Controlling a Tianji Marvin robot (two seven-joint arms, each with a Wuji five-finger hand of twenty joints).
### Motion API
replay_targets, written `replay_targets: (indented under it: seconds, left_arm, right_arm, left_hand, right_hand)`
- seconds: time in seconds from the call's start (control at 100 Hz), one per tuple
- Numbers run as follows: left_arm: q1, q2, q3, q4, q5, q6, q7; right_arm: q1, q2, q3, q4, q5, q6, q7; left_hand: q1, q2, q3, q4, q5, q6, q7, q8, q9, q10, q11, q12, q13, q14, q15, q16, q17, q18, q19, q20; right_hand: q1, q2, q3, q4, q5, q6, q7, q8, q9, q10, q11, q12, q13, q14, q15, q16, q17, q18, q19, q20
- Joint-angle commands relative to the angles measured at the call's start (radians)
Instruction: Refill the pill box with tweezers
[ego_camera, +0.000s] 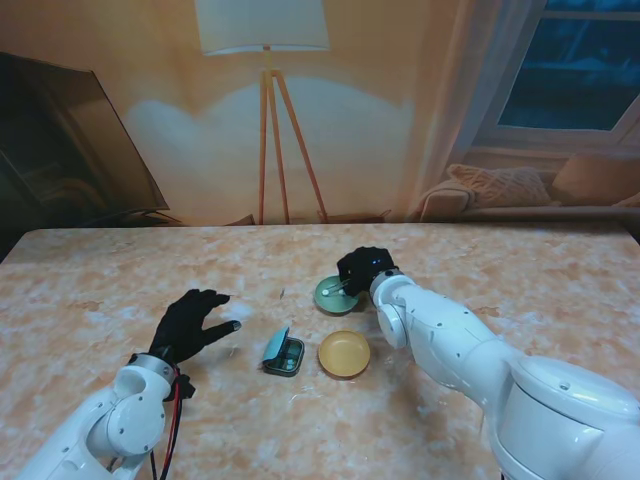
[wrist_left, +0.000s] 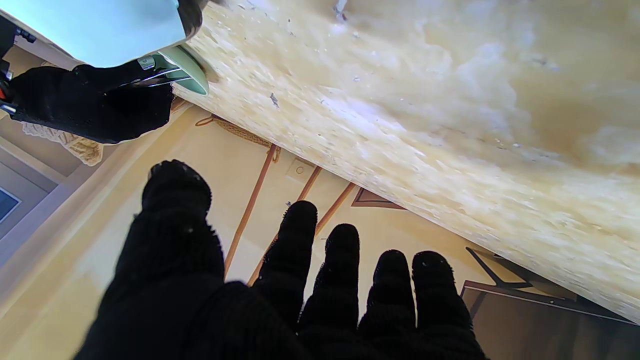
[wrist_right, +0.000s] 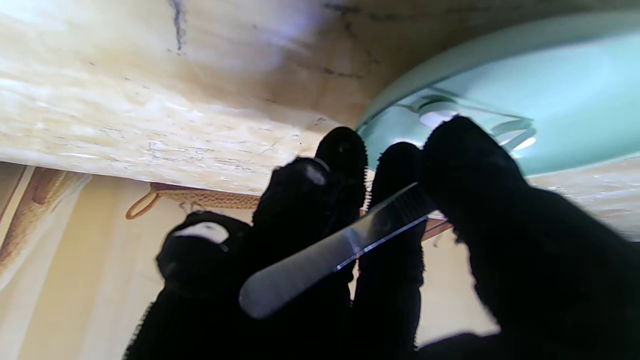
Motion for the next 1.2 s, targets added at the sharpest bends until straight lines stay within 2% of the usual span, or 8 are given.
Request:
replay_targets:
  seconds: [0.0, 0.13, 0.4, 0.64, 0.9, 1.04, 1.19]
  left_arm:
    - [0.004, -0.002, -0.001, -0.005, -0.001, 0.005, -0.012]
    - [0.008, -0.001, -0.003, -0.010, 0.004, 0.007, -0.016]
    - [0.010, -0.001, -0.004, -0.013, 0.002, 0.010, -0.021]
    - [0.002, -0.002, 0.008, -0.002, -0.003, 0.009, -0.016]
    - [-0.010, -0.002, 0.018, 0.008, -0.008, 0.006, -0.018]
    - [-0.018, -0.002, 0.025, 0.015, -0.012, 0.002, -0.019]
    - [-0.028, -0.003, 0.032, 0.024, -0.017, -0.003, -0.020]
  right_arm:
    - [-0.017, 0.001, 0.006, -0.029, -0.005, -0.001, 0.011]
    - [-0.035, 0.047, 0.029, -0.114, -0.035, 0.017, 0.023]
    - [-0.103, 0.177, 0.116, -0.352, -0.143, 0.051, 0.067]
    - [-0.183, 0.269, 0.214, -0.526, -0.241, 0.032, 0.113]
    - [-0.279, 0.321, 0.311, -0.665, -0.312, -0.003, 0.141]
    - [-0.320, 0.333, 0.345, -0.721, -0.332, -0.018, 0.150]
    - [-0.347, 0.332, 0.357, -0.756, -0.328, -0.028, 0.148]
  left_hand:
    - [-0.021, 0.022, -0.019, 0.023, 0.014, 0.001, -0.005, -0.015, 0.010, -0.018, 0.006, 0.010, -0.004, -0.021, 0.015, -0.008, -0.007, -0.035, 0.006, 0.001]
    - [-0.021, 0.022, -0.019, 0.023, 0.012, 0.000, -0.006, -0.015, 0.008, -0.017, 0.004, 0.009, -0.005, -0.021, 0.014, -0.008, -0.008, -0.034, 0.004, -0.001]
    - [-0.021, 0.021, -0.019, 0.023, 0.011, -0.001, -0.006, -0.015, 0.008, -0.019, 0.004, 0.009, -0.004, -0.022, 0.013, -0.008, -0.006, -0.032, 0.001, -0.002]
    - [-0.022, 0.021, -0.019, 0.023, 0.011, -0.002, -0.006, -0.015, 0.009, -0.020, 0.004, 0.008, -0.003, -0.022, 0.012, -0.008, -0.005, -0.033, 0.000, -0.003]
    - [-0.021, 0.020, -0.019, 0.023, 0.012, -0.002, -0.005, -0.015, 0.008, -0.020, 0.004, 0.008, -0.004, -0.023, 0.012, -0.008, -0.005, -0.033, -0.001, -0.003]
    - [-0.022, 0.020, -0.019, 0.023, 0.011, -0.004, -0.006, -0.015, 0.008, -0.021, 0.004, 0.008, -0.004, -0.024, 0.012, -0.008, -0.005, -0.034, -0.001, -0.003]
    - [-0.021, 0.019, -0.019, 0.023, 0.010, -0.004, -0.005, -0.015, 0.008, -0.024, 0.003, 0.008, -0.004, -0.026, 0.011, -0.008, -0.005, -0.034, -0.002, -0.004]
  right_hand:
    - [0.056, 0.038, 0.047, 0.002, 0.089, -0.047, 0.085, 0.007, 0.054, 0.113, 0.004, 0.021, 0.034, -0.100, 0.041, 0.015, 0.036, -0.079, 0.049, 0.006]
    - [0.057, 0.025, 0.061, -0.006, 0.098, -0.036, 0.086, 0.006, 0.063, 0.125, 0.020, 0.021, 0.050, -0.105, 0.050, 0.015, 0.054, -0.084, 0.065, 0.006]
    - [0.059, 0.003, 0.083, -0.018, 0.114, -0.016, 0.087, 0.000, 0.084, 0.144, 0.044, 0.020, 0.085, -0.117, 0.064, 0.011, 0.100, -0.103, 0.091, 0.000]
    - [0.058, -0.007, 0.092, -0.022, 0.121, -0.012, 0.086, -0.002, 0.092, 0.149, 0.054, 0.018, 0.098, -0.124, 0.070, 0.007, 0.118, -0.109, 0.100, -0.006]
    - [0.056, -0.015, 0.097, -0.025, 0.127, -0.007, 0.085, -0.004, 0.100, 0.153, 0.057, 0.016, 0.112, -0.127, 0.073, 0.004, 0.134, -0.114, 0.105, -0.010]
    - [0.056, -0.018, 0.102, -0.027, 0.130, -0.007, 0.084, -0.004, 0.103, 0.152, 0.057, 0.014, 0.118, -0.130, 0.073, 0.002, 0.143, -0.118, 0.108, -0.012]
    - [0.056, -0.022, 0.105, -0.028, 0.132, -0.006, 0.084, -0.004, 0.106, 0.153, 0.058, 0.014, 0.118, -0.130, 0.073, 0.001, 0.143, -0.120, 0.109, -0.015]
